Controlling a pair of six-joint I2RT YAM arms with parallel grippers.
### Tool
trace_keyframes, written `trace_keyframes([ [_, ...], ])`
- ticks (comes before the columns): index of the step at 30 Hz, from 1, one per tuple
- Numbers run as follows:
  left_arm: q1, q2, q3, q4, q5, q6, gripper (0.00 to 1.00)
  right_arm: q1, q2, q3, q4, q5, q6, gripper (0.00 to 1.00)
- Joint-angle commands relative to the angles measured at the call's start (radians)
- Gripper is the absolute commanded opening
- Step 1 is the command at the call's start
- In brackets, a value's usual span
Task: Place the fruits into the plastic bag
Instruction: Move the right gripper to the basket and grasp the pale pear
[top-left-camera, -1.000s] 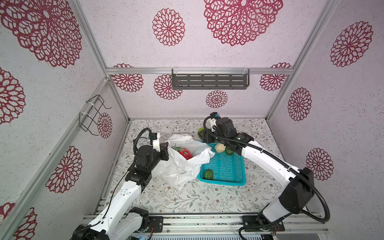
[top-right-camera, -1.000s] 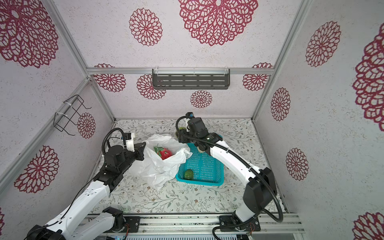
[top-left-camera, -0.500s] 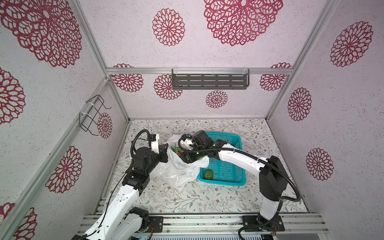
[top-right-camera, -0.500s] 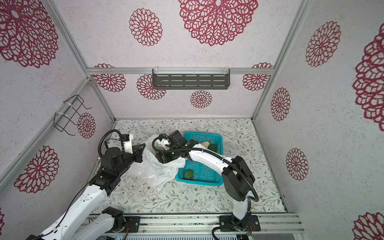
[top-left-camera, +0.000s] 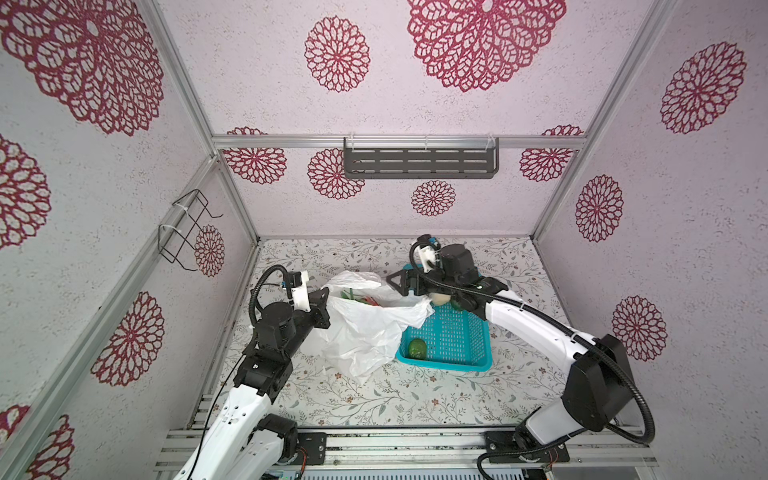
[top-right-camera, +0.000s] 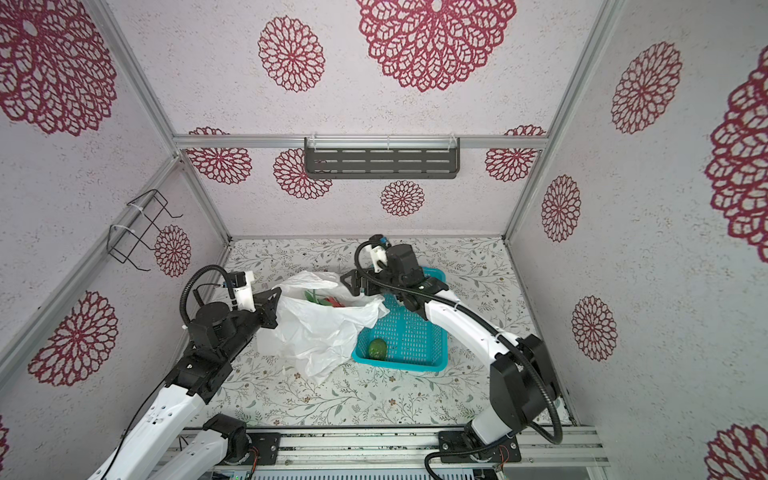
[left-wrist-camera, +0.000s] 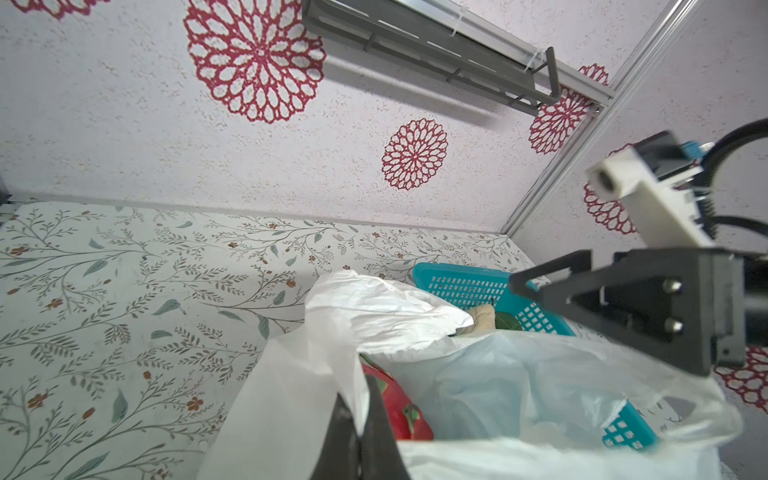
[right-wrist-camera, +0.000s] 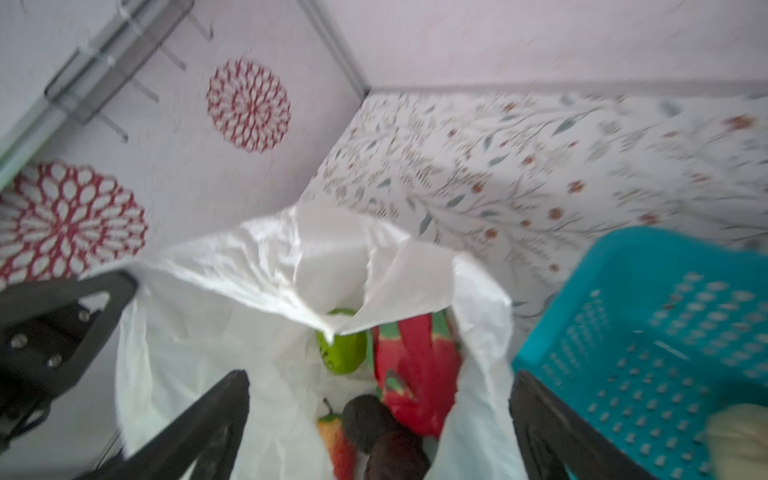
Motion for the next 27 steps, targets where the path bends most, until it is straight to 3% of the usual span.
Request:
trace_keyframes([
  [1, -0.005, 0.008, 0.001, 0.0, -0.027, -0.022, 0.0, -0.038, -0.067, -0.021, 0.08, 0.266, 0.095, 0.99],
  [4, -0.006, 0.009, 0.002, 0.012, -0.031, -0.017, 0.0, -0.09, -0.055, -0.017, -0.05, 0.462, 0.21, 0.99],
  [6, -0.006, 0.01, 0.005, 0.011, -0.039, -0.011, 0.0, -0.129, -0.022, -0.005, -0.146, 0.488, 0.291, 0.99],
  [10, -0.005, 0.016, 0.008, 0.011, -0.037, -0.002, 0.0, -0.182, 0.06, -0.009, -0.186, 0.4, 0.346, 0.97],
  [19, -0.006, 0.009, 0.005, 0.004, -0.041, 0.0, 0.0, -0.185, 0.239, 0.093, -0.256, 0.308, 0.255, 0.92],
  [27, -0.006, -0.012, 0.004, -0.014, -0.056, 0.004, 0.0, -0.182, 0.325, 0.149, -0.328, 0.35, 0.236, 0.91],
])
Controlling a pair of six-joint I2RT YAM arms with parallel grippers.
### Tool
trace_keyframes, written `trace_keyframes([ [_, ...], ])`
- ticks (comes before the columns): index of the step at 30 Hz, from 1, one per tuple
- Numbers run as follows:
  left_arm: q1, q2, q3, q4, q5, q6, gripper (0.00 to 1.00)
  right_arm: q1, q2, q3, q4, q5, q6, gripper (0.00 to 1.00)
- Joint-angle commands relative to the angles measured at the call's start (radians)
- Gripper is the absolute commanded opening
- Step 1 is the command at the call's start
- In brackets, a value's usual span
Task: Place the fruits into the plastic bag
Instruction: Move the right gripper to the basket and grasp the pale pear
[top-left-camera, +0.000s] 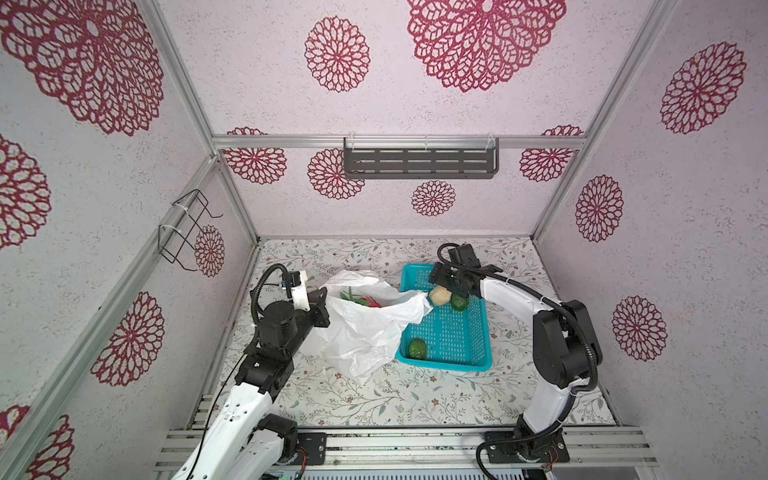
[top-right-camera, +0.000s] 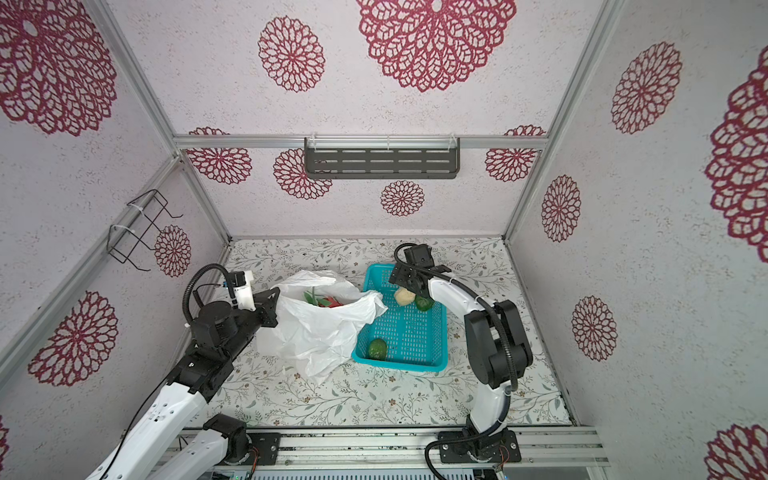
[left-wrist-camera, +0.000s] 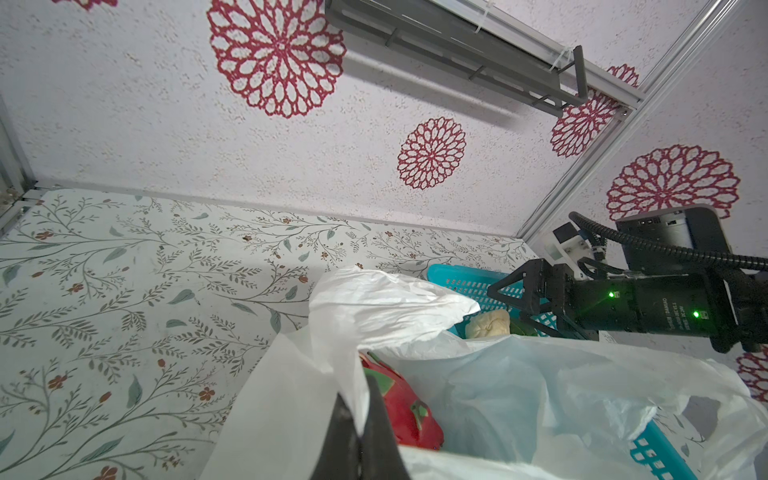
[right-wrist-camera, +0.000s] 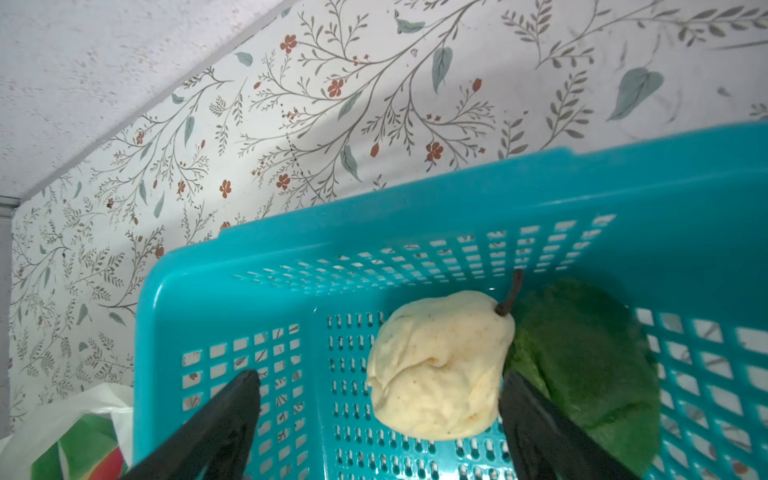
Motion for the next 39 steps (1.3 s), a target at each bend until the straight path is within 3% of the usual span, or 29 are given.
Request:
trace_keyframes([
  [1, -0.005, -0.02, 0.004, -0.009, -0.019, 0.017, 0.0, 0.0, 0.011, 0.029, -0.048, 0.028, -0.021, 0.91],
  [17, -0.005, 0.006, 0.013, 0.003, -0.025, 0.012, 0.0, 0.054, 0.151, 0.082, -0.068, 0.043, -0.052, 0.85],
  [19, -0.005, 0.007, 0.015, 0.001, -0.026, 0.011, 0.0, 0.061, 0.151, 0.068, -0.037, 0.042, -0.055, 0.8],
  [27, -0.005, 0.009, 0.022, -0.005, -0.025, 0.014, 0.0, 0.066, 0.075, -0.009, 0.08, 0.075, -0.059, 0.41],
  [30, -0.005, 0.014, 0.022, -0.004, -0.023, 0.012, 0.0, 0.065, 0.011, -0.056, 0.133, 0.064, -0.07, 0.33],
  [33, -0.006, 0.019, 0.022, 0.0, -0.018, 0.012, 0.0, 0.068, -0.065, -0.092, 0.194, 0.013, -0.094, 0.31],
  [39, -0.005, 0.032, 0.019, 0.014, -0.008, 0.012, 0.0, 0.095, -0.23, -0.162, 0.435, -0.234, -0.193, 0.35],
])
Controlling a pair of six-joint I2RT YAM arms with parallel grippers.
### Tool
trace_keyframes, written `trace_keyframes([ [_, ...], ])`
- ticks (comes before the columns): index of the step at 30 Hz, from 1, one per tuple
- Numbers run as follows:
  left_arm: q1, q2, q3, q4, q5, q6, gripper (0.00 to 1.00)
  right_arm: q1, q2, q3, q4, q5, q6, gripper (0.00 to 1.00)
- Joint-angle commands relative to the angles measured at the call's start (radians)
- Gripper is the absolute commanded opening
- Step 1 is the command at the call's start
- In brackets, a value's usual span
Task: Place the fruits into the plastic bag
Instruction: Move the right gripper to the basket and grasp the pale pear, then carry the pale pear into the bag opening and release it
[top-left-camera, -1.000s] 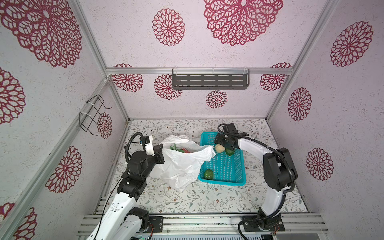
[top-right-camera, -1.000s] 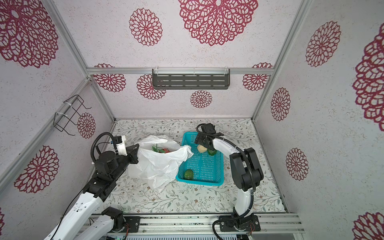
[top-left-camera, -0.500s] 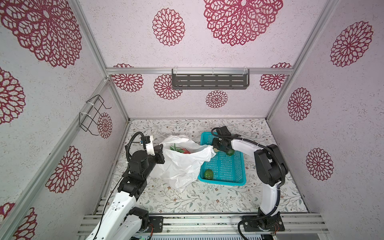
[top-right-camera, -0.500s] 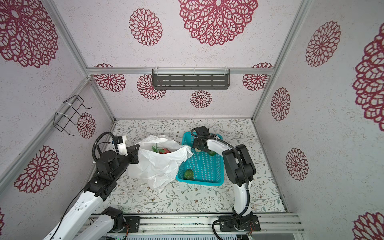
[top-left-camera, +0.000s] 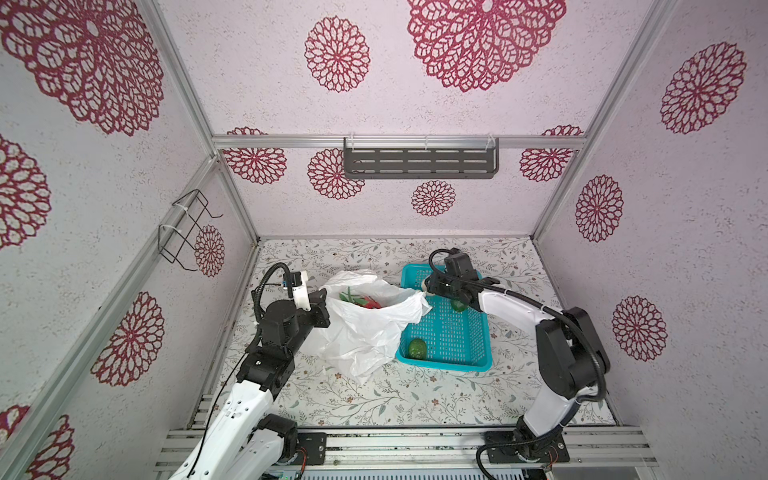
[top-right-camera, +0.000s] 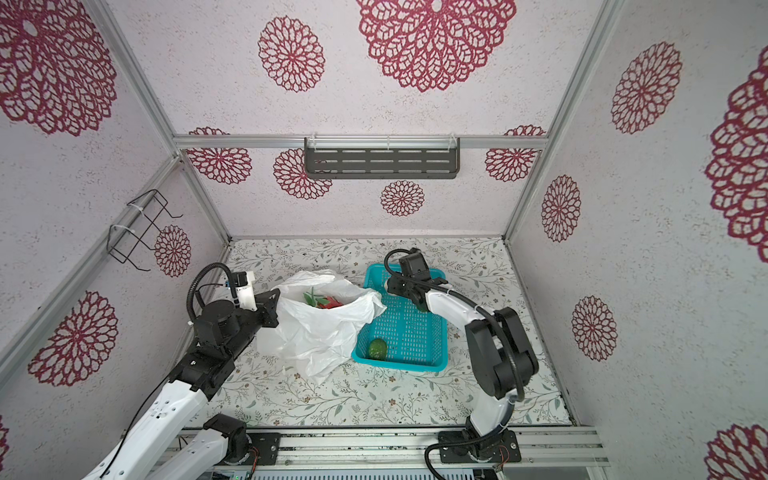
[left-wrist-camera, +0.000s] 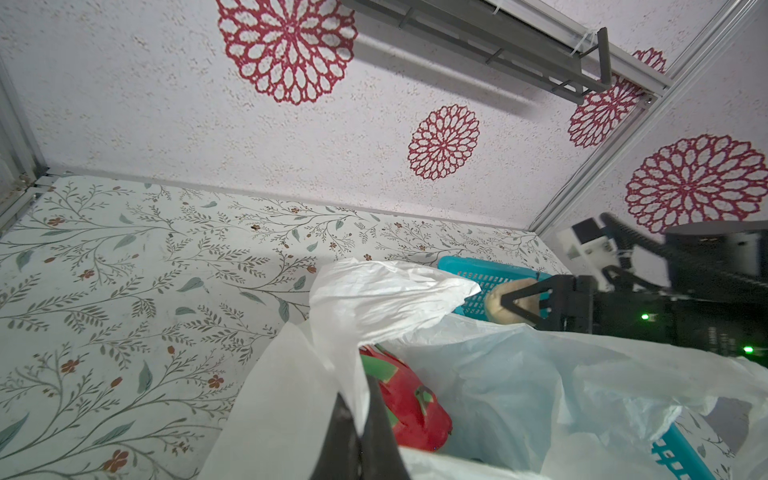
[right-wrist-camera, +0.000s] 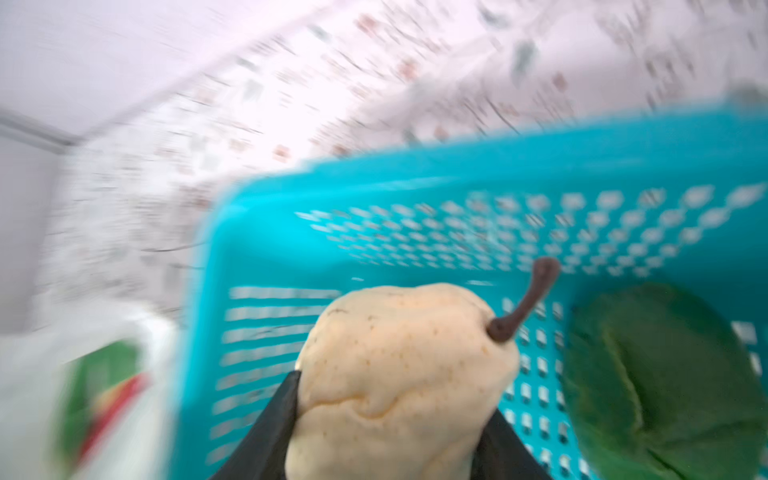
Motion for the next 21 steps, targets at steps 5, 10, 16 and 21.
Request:
trace_keyframes([
  [5, -0.005, 0.02, 0.022, 0.04, 0.014, 0.005, 0.0, 0.078, -0.055, 0.114, 0.143, -0.387, -0.163, 0.38],
  [10, -0.004, 0.011, 0.022, 0.038, 0.008, 0.004, 0.0, 0.202, 0.028, 0.244, -0.108, -0.565, -0.321, 0.4],
  [16, -0.005, -0.003, 0.016, 0.029, 0.005, 0.008, 0.0, 0.301, 0.074, 0.278, -0.263, -0.67, -0.389, 0.4],
  [21, -0.004, -0.001, 0.016, 0.031, 0.011, 0.008, 0.0, 0.315, 0.064, 0.255, -0.235, -0.576, -0.355, 0.8],
])
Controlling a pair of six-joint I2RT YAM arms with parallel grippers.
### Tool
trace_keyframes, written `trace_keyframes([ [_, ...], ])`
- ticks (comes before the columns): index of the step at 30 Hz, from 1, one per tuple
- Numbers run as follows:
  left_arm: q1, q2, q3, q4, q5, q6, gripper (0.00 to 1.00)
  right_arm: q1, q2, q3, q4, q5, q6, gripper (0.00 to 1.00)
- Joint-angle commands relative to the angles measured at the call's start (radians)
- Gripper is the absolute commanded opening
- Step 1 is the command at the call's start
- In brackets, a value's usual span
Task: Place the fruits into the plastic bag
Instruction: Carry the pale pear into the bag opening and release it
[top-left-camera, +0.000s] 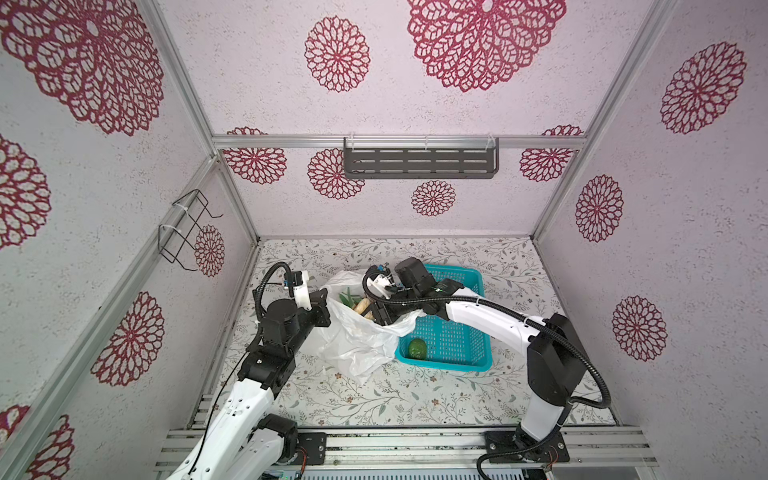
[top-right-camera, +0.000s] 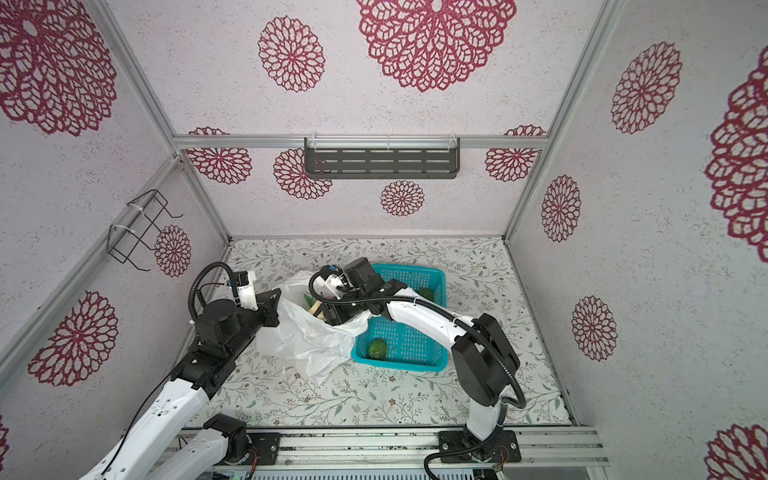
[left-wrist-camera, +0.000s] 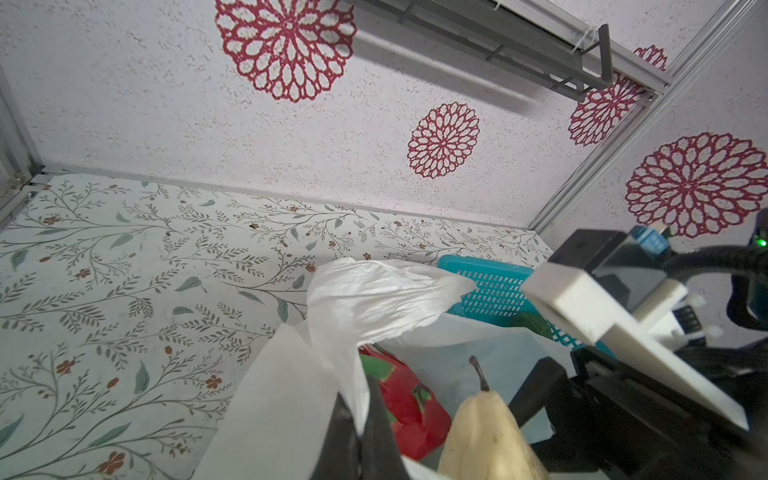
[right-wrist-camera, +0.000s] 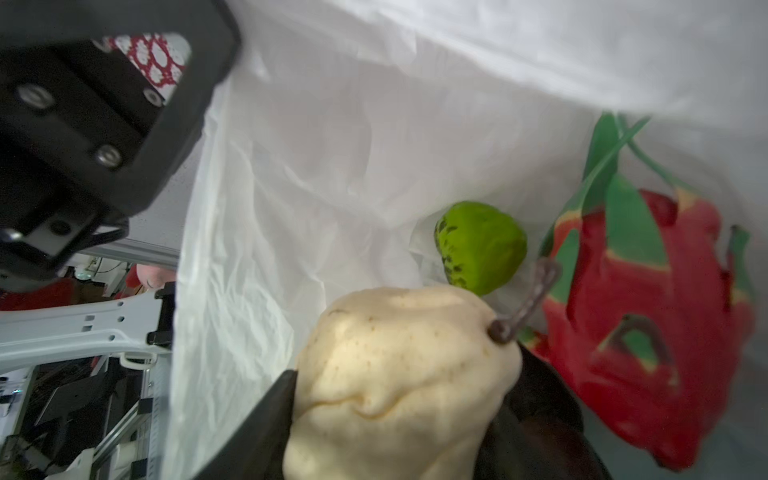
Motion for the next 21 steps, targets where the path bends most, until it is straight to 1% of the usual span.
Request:
trace_keyframes([
  [1, -0.005, -0.01, 0.018, 0.022, 0.009, 0.009, 0.0, -0.016, -0.046, 0.003, 0.019, 0.072, -0.012, 0.83],
  [3, -0.005, -0.011, 0.021, 0.019, 0.01, 0.009, 0.0, -0.023, -0.07, -0.009, 0.05, 0.177, 0.005, 0.87],
  [5, -0.006, -0.015, 0.022, 0.016, 0.008, 0.009, 0.0, -0.045, -0.101, -0.033, 0.101, 0.251, 0.038, 0.89],
  [10, -0.005, -0.022, 0.021, 0.01, 0.001, 0.012, 0.0, -0.117, -0.212, -0.134, 0.261, 0.381, 0.143, 0.9],
  [12, -0.005, -0.021, 0.021, 0.008, -0.001, 0.013, 0.0, -0.154, -0.264, -0.187, 0.312, 0.469, 0.193, 0.91],
  [13, -0.005, -0.019, 0.021, 0.008, -0.001, 0.013, 0.0, -0.176, -0.289, -0.209, 0.317, 0.535, 0.222, 0.92],
  [15, -0.004, -0.018, 0.021, 0.009, -0.001, 0.013, 0.0, -0.212, -0.325, -0.236, 0.277, 0.691, 0.273, 0.93],
  [17, -0.006, -0.013, 0.019, 0.015, 0.0, 0.013, 0.0, -0.244, -0.345, -0.248, 0.194, 0.85, 0.319, 0.94],
  [19, -0.006, -0.009, 0.018, 0.022, 0.001, 0.014, 0.0, -0.274, -0.336, -0.24, 0.092, 0.944, 0.353, 0.94],
  [21, -0.005, -0.006, 0.016, 0.025, 0.002, 0.014, 0.0, -0.302, -0.303, -0.219, -0.005, 0.974, 0.373, 0.94],
])
